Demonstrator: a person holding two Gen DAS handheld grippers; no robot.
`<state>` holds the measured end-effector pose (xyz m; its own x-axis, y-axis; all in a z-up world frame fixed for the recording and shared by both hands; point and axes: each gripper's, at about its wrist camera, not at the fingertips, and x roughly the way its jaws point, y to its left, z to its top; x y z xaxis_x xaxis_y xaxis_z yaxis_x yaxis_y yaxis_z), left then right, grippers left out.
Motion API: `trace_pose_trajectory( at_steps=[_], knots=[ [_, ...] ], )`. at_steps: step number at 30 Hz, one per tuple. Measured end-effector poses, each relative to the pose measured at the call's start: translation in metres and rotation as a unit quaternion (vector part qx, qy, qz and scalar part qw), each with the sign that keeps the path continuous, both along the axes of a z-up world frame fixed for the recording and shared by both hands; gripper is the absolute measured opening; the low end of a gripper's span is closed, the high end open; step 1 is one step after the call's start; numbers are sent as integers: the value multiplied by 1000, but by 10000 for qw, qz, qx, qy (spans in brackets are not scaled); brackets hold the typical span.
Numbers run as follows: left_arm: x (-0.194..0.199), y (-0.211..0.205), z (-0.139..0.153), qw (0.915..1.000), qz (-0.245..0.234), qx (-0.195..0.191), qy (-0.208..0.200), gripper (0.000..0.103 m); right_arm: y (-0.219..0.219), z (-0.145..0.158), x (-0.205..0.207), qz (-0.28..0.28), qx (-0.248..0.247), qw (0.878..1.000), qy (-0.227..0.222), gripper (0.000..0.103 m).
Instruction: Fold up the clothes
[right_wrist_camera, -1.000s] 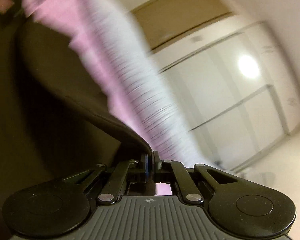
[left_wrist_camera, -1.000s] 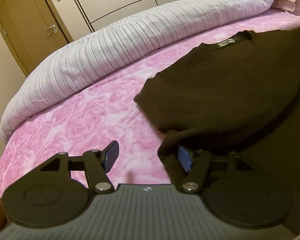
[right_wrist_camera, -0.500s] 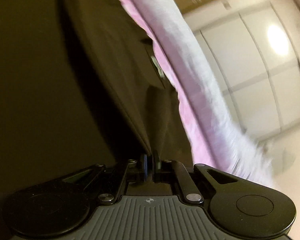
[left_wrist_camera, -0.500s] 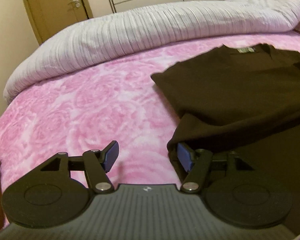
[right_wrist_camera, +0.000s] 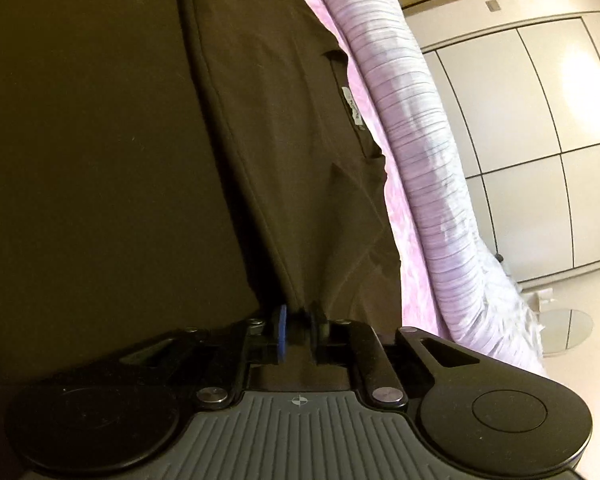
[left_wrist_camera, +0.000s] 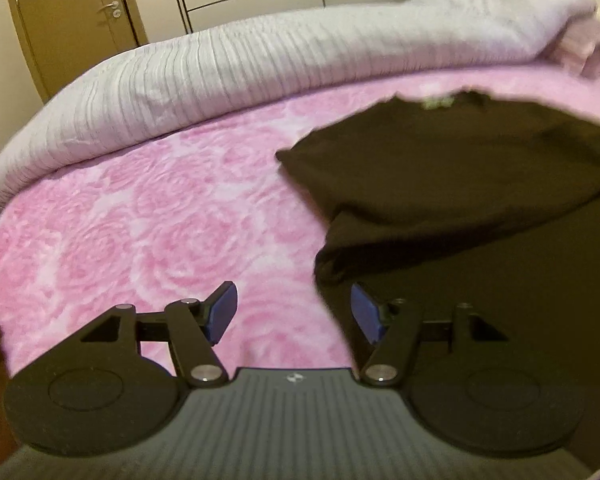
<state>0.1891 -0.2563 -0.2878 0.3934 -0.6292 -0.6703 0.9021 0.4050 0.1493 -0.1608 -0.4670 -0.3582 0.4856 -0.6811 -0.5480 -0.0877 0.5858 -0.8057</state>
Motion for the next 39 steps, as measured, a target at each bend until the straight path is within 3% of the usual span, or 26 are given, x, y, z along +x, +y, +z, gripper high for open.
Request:
trace_pose_trajectory(
  at_steps=[4, 7, 8, 10, 11, 14, 19, 20, 22, 25, 27, 29, 30, 34, 36, 38, 39],
  knots=[
    [23, -30, 15, 9979, 13, -399, 506, 60, -3, 6, -2, 41, 185, 9996, -194, 9],
    [44, -71, 3, 9949, -113, -316, 951, 55, 1, 10, -3, 93, 222, 9987, -455, 9],
    [51, -84, -4, 9928, -155, -244, 1158, 50, 3, 12, -4, 123, 232, 9983, -524, 9],
    [65, -103, -19, 9887, -195, -131, 1480, 10, 6, 12, -5, 180, 238, 9978, -599, 9],
    [71, -111, -26, 9871, -206, -91, 1588, 8, 7, 10, -5, 202, 248, 9975, -625, 9],
    [88, -125, -35, 9908, -35, -121, 1347, 1, 12, 11, -8, 247, 304, 9965, -741, 9],
    [109, -120, -35, 9874, 326, -299, 1520, 4, 38, 17, -18, 227, 454, 9957, -778, 9],
    [111, -113, -31, 9833, 385, -422, 1729, 10, 41, 17, -22, 220, 464, 9956, -779, 9],
    [116, -105, -28, 9759, 327, -587, 2077, 43, 45, 19, -26, 200, 496, 9952, -820, 9],
    [117, -107, -28, 9717, 194, -557, 2289, 43, 18, 14, -4, 190, 513, 9948, -864, 9],
    [121, -117, -35, 9714, 193, -426, 2329, 37, 9, 9, 4, 192, 501, 9947, -877, 9],
    [125, -127, -41, 9707, 120, -407, 2364, 10, 2, 5, 9, 222, 451, 9950, -858, 9],
    [126, -131, -42, 9717, 70, -435, 2320, 2, 0, 3, 11, 241, 421, 9952, -845, 9],
    [137, -146, -35, 9798, -36, -598, 1907, 2, -11, -4, 18, 315, 303, 9959, -792, 9],
    [140, -153, -36, 9835, -23, -479, 1745, 0, -17, -7, 22, 353, 244, 9961, -765, 9],
    [141, -152, -34, 9894, 250, -370, 1380, 0, -15, -11, 21, 394, 228, 9970, -634, 9],
    [144, -146, -32, 9886, 394, -403, 1394, 0, -12, -13, 18, 417, 185, 9972, -593, 9]
  ],
)
